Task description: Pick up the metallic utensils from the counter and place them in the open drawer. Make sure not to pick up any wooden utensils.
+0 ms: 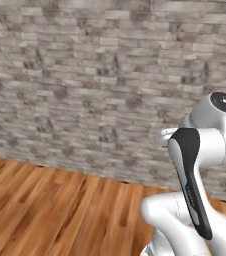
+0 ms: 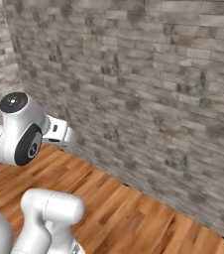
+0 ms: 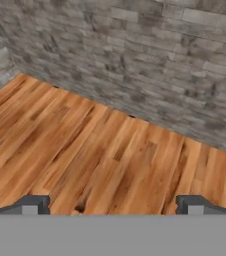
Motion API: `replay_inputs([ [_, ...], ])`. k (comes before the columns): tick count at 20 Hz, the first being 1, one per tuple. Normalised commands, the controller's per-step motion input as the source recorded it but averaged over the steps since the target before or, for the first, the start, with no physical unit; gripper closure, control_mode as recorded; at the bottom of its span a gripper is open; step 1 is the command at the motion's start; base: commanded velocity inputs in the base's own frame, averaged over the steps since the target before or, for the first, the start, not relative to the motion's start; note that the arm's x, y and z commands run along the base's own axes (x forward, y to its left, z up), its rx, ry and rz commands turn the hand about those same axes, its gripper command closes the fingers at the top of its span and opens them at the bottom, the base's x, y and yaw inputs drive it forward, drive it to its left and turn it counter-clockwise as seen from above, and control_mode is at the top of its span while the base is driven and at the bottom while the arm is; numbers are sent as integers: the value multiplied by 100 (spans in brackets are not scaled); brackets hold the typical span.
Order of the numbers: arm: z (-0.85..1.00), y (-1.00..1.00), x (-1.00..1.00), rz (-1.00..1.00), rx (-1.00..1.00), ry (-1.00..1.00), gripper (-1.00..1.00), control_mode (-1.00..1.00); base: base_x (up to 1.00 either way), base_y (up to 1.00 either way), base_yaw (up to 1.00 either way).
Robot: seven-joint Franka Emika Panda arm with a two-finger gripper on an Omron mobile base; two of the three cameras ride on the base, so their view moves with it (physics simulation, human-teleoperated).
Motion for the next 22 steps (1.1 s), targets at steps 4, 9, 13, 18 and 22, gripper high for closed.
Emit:
replay_inputs([
  [4, 0, 0, 0, 0, 0, 0, -100, 100, 100, 33, 10],
  [9, 0, 0, 0, 0, 0, 0, -100, 100, 77, 90, 32],
  [13, 0, 0, 0, 0, 0, 0, -100, 100, 21, 25, 73],
  [18, 0, 0, 0, 0, 0, 0, -100, 100, 15, 0, 96],
  [22, 0, 0, 0, 0, 0, 0, -100, 100, 36, -1, 97],
])
